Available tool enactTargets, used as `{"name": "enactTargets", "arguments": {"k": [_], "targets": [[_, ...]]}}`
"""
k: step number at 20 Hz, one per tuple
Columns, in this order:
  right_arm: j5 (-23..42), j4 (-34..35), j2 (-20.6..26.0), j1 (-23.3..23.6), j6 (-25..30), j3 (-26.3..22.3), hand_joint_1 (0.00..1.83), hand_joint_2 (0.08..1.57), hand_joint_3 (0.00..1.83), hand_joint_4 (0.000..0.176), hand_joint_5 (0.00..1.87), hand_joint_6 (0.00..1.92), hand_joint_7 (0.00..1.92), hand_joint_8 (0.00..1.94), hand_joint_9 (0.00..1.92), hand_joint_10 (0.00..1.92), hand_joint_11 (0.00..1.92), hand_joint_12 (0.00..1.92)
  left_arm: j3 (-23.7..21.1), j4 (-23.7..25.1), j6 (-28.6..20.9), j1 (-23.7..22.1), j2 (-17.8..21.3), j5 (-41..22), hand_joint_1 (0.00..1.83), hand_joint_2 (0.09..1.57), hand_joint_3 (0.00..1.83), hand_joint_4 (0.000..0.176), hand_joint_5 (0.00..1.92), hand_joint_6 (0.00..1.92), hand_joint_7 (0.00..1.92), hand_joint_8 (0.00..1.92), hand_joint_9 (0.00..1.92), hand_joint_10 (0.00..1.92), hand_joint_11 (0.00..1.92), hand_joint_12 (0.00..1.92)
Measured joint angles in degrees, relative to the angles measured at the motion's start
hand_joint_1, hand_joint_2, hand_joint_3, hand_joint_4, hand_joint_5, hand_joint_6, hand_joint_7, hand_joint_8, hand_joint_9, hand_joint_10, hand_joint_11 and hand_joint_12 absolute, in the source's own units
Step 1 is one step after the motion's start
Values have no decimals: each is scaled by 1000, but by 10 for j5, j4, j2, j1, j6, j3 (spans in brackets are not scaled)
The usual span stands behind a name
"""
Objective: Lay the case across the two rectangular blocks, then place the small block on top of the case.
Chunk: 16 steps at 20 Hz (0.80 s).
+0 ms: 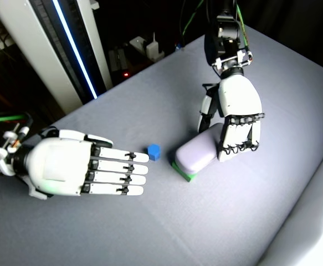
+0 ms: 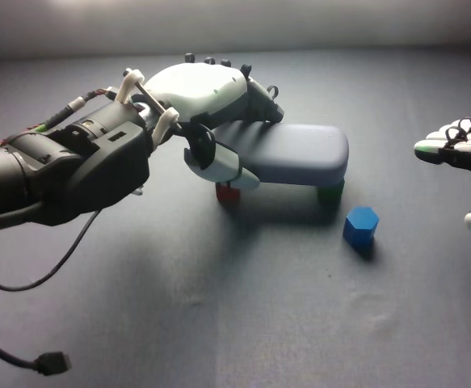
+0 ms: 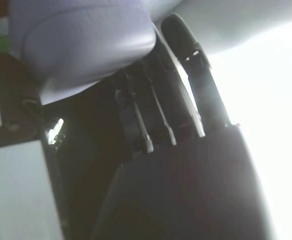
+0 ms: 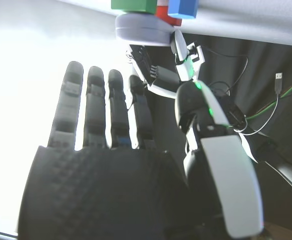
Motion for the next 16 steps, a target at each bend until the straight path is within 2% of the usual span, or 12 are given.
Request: {"name": "enactTargets", "arguments": {"k": [3,5,6,7,8,9,10,11,13,14,15,16], "targets": [[-2,0,0,0,2,0,477,1406,0,0,230,3,214,2,189,3,158,52,-27,-5,0,14,22,-21,1041,902,0,0,507,0,646,0,770,11,328,1213],[0,0,0,0,3,0,523,1402,0,0,237,2,220,3,174,0,138,41,-36,-5,0,14,34,-33,1034,888,0,0,478,0,631,0,723,0,312,1163],[0,0,0,0,3,0,489,1410,2,7,226,1,211,0,136,0,109,26,-35,-6,0,13,35,-49,1037,884,0,0,497,2,577,0,635,0,256,1022],[0,0,0,0,3,0,489,1410,2,7,226,1,211,0,136,0,109,26,-35,-6,0,12,35,-49,1037,884,0,0,497,2,577,0,635,0,256,1022],[0,-1,0,0,3,0,520,1412,1,22,222,1,206,0,122,1,101,23,-29,-6,-1,11,30,-49,1041,882,0,0,507,5,572,0,622,0,239,1011],[0,-1,0,0,3,0,526,1410,0,17,219,0,207,1,127,4,104,24,-29,-7,0,11,28,-47,1009,887,0,0,479,1,537,0,598,0,234,1007],[0,-1,0,0,3,0,487,1407,0,4,215,0,206,1,132,5,107,25,-30,-5,0,11,28,-47,1008,885,0,0,466,0,535,2,591,0,218,1001],[0,-1,0,0,3,0,415,1408,2,3,191,1,181,2,118,3,104,24,-40,-6,0,12,31,-48,1025,876,0,0,452,0,520,0,562,0,171,1036],[0,-1,0,0,3,0,477,1411,0,0,185,1,170,1,108,1,84,16,-65,3,-2,20,50,-70,1044,889,5,26,395,0,480,0,464,0,13,1104],[0,-1,0,0,5,-1,451,1410,0,20,172,0,157,1,100,0,79,14,-78,1,-2,25,62,-84,1041,890,3,38,378,0,463,0,455,0,2,1134],[0,-4,0,0,7,-1,493,1398,0,21,204,10,173,5,118,6,105,26,-94,1,-2,33,82,-104,1019,891,2,64,323,0,404,0,416,0,0,1134],[0,-7,0,0,9,-1,554,1386,0,12,250,18,212,13,154,14,144,44,-105,-6,-2,40,96,-124,1012,897,2,49,301,1,365,0,368,3,0,1057]]}}
